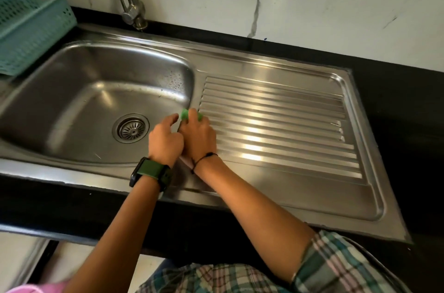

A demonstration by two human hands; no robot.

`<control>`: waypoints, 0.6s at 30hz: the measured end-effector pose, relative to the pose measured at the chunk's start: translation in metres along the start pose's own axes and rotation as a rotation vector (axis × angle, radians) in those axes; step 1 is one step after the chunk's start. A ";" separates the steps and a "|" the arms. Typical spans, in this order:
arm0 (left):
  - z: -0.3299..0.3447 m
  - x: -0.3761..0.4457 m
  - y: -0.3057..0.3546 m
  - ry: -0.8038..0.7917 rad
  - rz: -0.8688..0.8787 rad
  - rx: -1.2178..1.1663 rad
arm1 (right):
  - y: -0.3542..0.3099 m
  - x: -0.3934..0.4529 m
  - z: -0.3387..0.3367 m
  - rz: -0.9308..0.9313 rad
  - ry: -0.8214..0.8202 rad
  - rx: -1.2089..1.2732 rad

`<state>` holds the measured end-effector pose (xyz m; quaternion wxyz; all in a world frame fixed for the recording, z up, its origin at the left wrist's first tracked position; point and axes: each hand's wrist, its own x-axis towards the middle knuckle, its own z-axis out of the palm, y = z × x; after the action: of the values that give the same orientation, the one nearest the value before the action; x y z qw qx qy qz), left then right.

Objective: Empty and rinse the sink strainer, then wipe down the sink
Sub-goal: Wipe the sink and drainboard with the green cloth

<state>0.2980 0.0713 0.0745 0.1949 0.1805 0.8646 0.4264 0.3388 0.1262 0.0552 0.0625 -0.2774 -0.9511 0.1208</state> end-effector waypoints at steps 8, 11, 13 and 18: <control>0.035 -0.019 0.027 -0.165 0.181 0.086 | 0.052 -0.028 -0.015 0.019 0.020 -0.087; 0.066 -0.033 0.047 -0.288 0.290 0.147 | 0.089 -0.046 -0.024 0.100 0.044 -0.100; 0.088 -0.043 0.060 -0.388 0.341 0.173 | 0.114 -0.060 -0.030 0.159 0.061 -0.107; 0.146 -0.070 0.098 -0.596 0.437 0.218 | 0.183 -0.097 -0.051 0.311 0.063 -0.208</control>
<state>0.4444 0.1911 0.0853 0.3221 0.4961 0.7514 0.2925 0.5235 0.2325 0.0514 0.0436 -0.4298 -0.9016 0.0211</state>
